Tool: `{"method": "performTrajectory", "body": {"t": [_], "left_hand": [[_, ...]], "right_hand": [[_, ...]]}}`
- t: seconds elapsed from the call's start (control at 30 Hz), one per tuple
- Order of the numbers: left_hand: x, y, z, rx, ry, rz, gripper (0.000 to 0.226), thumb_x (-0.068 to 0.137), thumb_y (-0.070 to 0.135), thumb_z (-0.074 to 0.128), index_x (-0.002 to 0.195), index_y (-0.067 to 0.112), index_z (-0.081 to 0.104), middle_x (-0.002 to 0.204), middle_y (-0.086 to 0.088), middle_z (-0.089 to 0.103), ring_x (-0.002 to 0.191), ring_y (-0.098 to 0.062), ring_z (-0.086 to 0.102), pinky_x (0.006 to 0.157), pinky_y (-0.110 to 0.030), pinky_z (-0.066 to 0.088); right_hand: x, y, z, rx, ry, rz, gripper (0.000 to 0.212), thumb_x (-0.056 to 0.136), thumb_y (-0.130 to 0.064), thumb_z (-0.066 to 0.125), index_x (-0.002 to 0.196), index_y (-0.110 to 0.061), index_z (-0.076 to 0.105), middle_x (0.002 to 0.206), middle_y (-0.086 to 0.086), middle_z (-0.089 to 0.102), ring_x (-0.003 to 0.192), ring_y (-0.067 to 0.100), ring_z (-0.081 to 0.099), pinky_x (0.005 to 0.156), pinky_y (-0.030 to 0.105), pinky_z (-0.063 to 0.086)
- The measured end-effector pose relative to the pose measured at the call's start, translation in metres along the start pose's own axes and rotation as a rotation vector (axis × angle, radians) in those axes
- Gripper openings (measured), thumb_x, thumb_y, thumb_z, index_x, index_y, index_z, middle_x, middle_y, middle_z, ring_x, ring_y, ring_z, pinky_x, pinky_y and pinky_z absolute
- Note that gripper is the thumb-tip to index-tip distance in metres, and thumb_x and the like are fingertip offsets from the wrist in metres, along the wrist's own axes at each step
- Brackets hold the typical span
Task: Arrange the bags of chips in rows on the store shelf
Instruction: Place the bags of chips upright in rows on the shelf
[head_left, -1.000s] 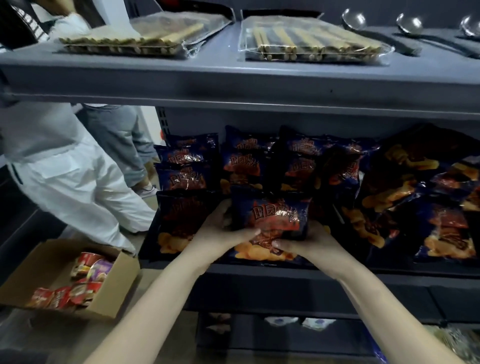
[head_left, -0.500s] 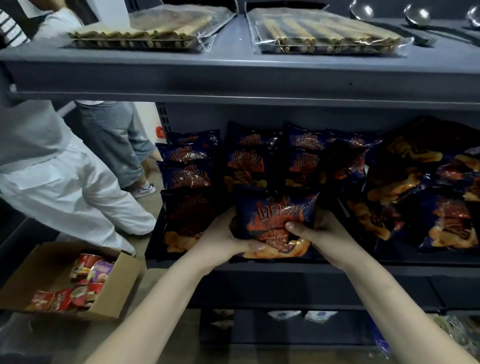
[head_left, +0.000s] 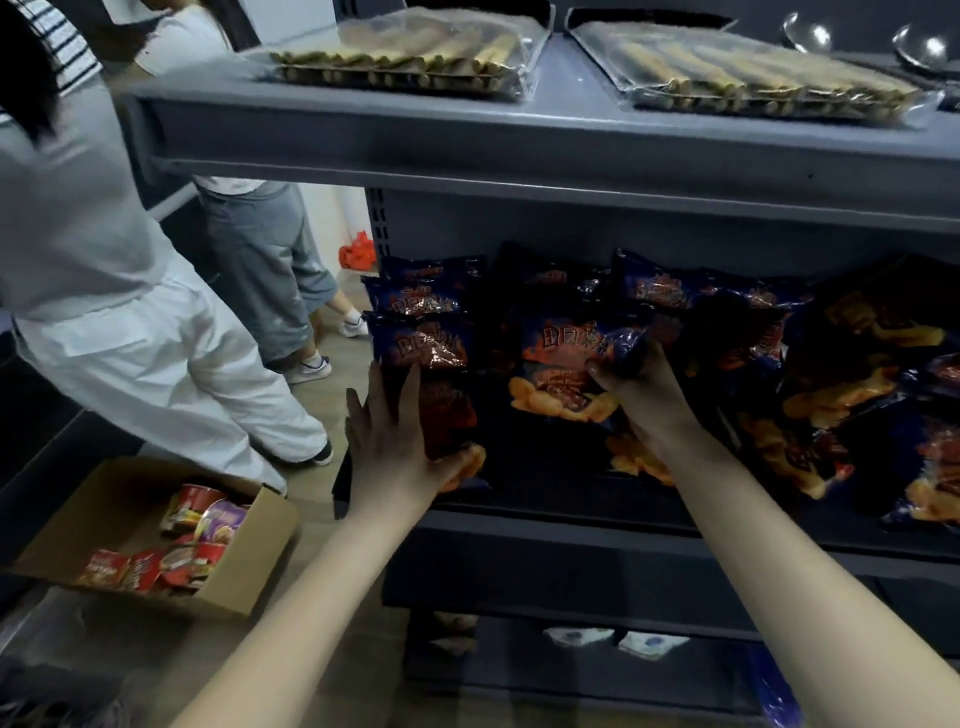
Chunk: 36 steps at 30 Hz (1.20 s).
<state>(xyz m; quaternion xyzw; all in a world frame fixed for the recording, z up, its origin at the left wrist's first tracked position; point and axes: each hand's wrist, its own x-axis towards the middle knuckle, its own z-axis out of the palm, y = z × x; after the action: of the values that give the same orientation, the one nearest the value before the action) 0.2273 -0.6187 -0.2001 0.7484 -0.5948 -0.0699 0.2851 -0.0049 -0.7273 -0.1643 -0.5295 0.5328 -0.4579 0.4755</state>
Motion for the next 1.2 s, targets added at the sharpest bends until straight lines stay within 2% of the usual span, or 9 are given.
{"method": "performTrajectory", "body": {"t": [0.13, 0.33, 0.47, 0.67, 0.77, 0.9, 0.97, 1.07, 1.2], "left_hand": [[0.004, -0.010, 0.003, -0.065, 0.021, -0.009, 0.109, 0.065, 0.067, 0.068, 0.148, 0.031, 0.007, 0.157, -0.008, 0.000, 0.141, -0.037, 0.010, 0.107, -0.055, 0.032], [0.010, -0.030, 0.009, -0.175, 0.030, 0.039, 0.102, 0.068, 0.060, 0.071, 0.147, 0.025, 0.017, 0.156, -0.009, 0.006, 0.143, -0.029, 0.013, 0.107, -0.049, 0.034], [0.012, -0.036, 0.005, -0.278, 0.005, 0.027, 0.110, 0.065, 0.049, 0.078, 0.148, 0.030, 0.009, 0.157, -0.007, -0.003, 0.145, -0.025, 0.007, 0.111, -0.041, 0.028], [0.035, -0.045, -0.002, -0.514, 0.023, -0.082, 0.119, 0.056, 0.056, 0.081, 0.146, 0.031, 0.008, 0.148, -0.006, 0.032, 0.137, -0.019, 0.031, 0.109, -0.044, 0.033], [0.041, -0.043, -0.003, -0.546, -0.013, -0.026, 0.110, 0.053, 0.056, 0.078, 0.142, 0.039, 0.016, 0.135, 0.005, 0.047, 0.125, -0.013, 0.045, 0.101, -0.039, 0.041], [0.044, -0.042, -0.001, -0.583, -0.041, 0.008, 0.102, 0.053, 0.058, 0.074, 0.140, 0.040, 0.023, 0.129, 0.016, 0.049, 0.119, -0.005, 0.047, 0.097, -0.033, 0.042], [0.044, -0.043, 0.001, -0.611, -0.051, 0.005, 0.100, 0.052, 0.059, 0.073, 0.138, 0.039, 0.026, 0.126, 0.018, 0.049, 0.118, -0.004, 0.048, 0.095, -0.033, 0.042], [0.044, -0.043, 0.002, -0.651, -0.047, -0.014, 0.098, 0.051, 0.055, 0.075, 0.136, 0.041, 0.028, 0.120, 0.029, 0.047, 0.115, 0.000, 0.048, 0.094, -0.032, 0.043], [0.042, -0.042, 0.003, -0.666, -0.025, -0.014, 0.097, 0.052, 0.055, 0.075, 0.136, 0.041, 0.028, 0.126, 0.019, 0.049, 0.117, -0.003, 0.049, 0.094, -0.031, 0.042]], "right_hand": [[0.010, 0.004, 0.026, -0.036, 0.004, 0.012, 0.055, 0.085, -0.005, 0.065, 0.132, -0.012, 0.037, 0.127, 0.004, 0.052, 0.118, 0.018, 0.050, 0.101, 0.033, 0.040], [0.022, 0.013, 0.039, -0.057, 0.014, 0.117, 0.054, 0.087, 0.001, 0.059, 0.134, -0.013, 0.035, 0.132, 0.008, 0.050, 0.121, 0.022, 0.048, 0.097, 0.031, 0.041], [0.024, 0.018, 0.035, -0.059, -0.004, 0.155, 0.059, 0.088, 0.005, 0.054, 0.138, -0.016, 0.031, 0.133, 0.008, 0.048, 0.121, 0.021, 0.046, 0.096, 0.030, 0.040], [0.024, 0.021, 0.037, -0.274, 0.103, 0.160, 0.054, 0.082, -0.015, 0.066, 0.131, -0.014, 0.042, 0.120, 0.010, 0.057, 0.110, 0.026, 0.055, 0.086, 0.033, 0.046], [0.013, 0.019, 0.041, -0.440, 0.207, 0.078, 0.059, 0.080, -0.022, 0.068, 0.132, -0.011, 0.042, 0.120, 0.013, 0.058, 0.111, 0.032, 0.055, 0.077, 0.027, 0.041], [-0.018, 0.009, 0.046, -0.479, 0.368, -0.167, 0.067, 0.087, -0.007, 0.060, 0.145, -0.008, 0.026, 0.143, 0.017, 0.032, 0.133, 0.029, 0.031, 0.104, 0.027, 0.032], [-0.037, 0.006, 0.049, -0.514, 0.435, -0.384, 0.059, 0.084, 0.004, 0.058, 0.139, -0.006, 0.039, 0.137, 0.017, 0.038, 0.127, 0.026, 0.040, 0.103, 0.021, 0.033], [-0.056, 0.007, 0.061, -0.592, 0.207, -0.473, 0.041, 0.085, -0.003, 0.061, 0.125, -0.012, 0.058, 0.127, 0.010, 0.053, 0.118, 0.022, 0.053, 0.099, 0.020, 0.040], [-0.074, 0.018, 0.096, -0.521, -0.312, -0.166, 0.070, 0.090, -0.037, 0.058, 0.148, -0.018, 0.023, 0.153, 0.002, 0.026, 0.137, 0.019, 0.032, 0.110, 0.033, 0.034]]}}
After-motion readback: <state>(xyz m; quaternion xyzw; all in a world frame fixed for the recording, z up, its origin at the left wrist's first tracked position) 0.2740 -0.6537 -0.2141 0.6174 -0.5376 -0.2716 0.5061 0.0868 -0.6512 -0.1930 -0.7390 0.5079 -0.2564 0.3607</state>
